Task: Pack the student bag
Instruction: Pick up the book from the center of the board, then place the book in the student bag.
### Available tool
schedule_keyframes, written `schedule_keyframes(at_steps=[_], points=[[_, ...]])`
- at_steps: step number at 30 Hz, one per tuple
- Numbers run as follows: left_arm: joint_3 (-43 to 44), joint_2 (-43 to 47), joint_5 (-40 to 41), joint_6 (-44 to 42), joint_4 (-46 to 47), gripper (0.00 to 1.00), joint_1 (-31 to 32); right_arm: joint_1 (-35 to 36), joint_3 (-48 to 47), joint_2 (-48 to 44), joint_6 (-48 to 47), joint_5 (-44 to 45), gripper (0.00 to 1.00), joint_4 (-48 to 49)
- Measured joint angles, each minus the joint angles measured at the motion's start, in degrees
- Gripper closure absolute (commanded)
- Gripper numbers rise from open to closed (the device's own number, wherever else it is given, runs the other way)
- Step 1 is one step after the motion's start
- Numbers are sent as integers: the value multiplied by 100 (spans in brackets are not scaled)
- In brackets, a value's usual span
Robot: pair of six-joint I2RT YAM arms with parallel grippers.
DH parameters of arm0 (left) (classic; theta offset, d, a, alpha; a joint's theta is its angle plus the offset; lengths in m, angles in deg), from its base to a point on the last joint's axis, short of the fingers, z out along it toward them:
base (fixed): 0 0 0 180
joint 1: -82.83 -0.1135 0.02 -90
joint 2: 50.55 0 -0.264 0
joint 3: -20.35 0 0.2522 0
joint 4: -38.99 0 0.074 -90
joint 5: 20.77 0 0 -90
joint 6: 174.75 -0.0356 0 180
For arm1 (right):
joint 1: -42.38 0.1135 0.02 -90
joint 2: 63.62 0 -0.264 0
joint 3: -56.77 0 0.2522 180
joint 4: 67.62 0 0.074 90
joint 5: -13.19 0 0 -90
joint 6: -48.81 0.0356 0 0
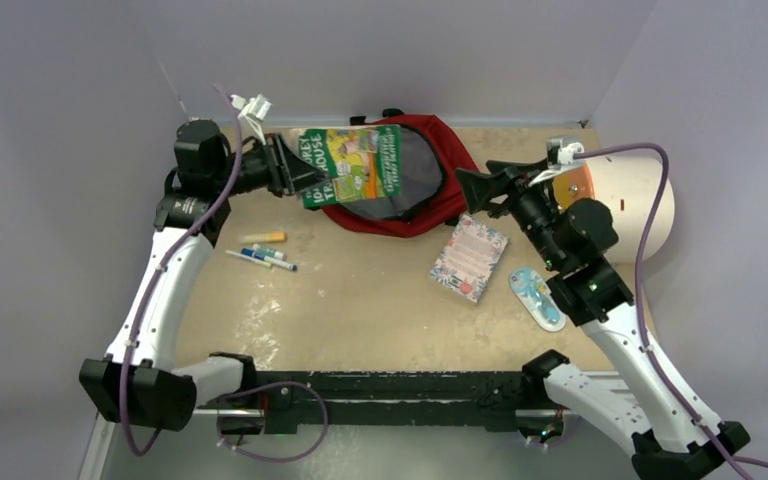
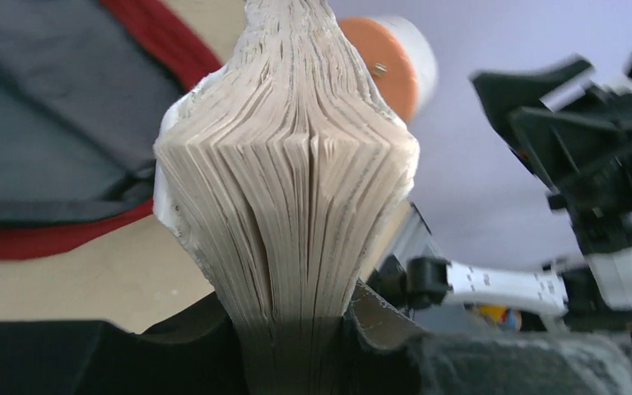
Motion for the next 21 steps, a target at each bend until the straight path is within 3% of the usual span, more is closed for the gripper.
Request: schedule_keyframes(at_steps=[3,7,17,21], points=[[-144,-238,326,149,-173,100,-509,0,-4,177,4,612,27,-247],[-479,-369,1058,258,-627,100,-699,0,-264,881,-160,997,25,-546],[-560,70,2629,295,-1510,100,-702,501,-2299,4465,-802,1333,23,-1001],[-560,411,2905,286,-1764,100,-702,695,-3399,5864,-955,1692,23,-1340]])
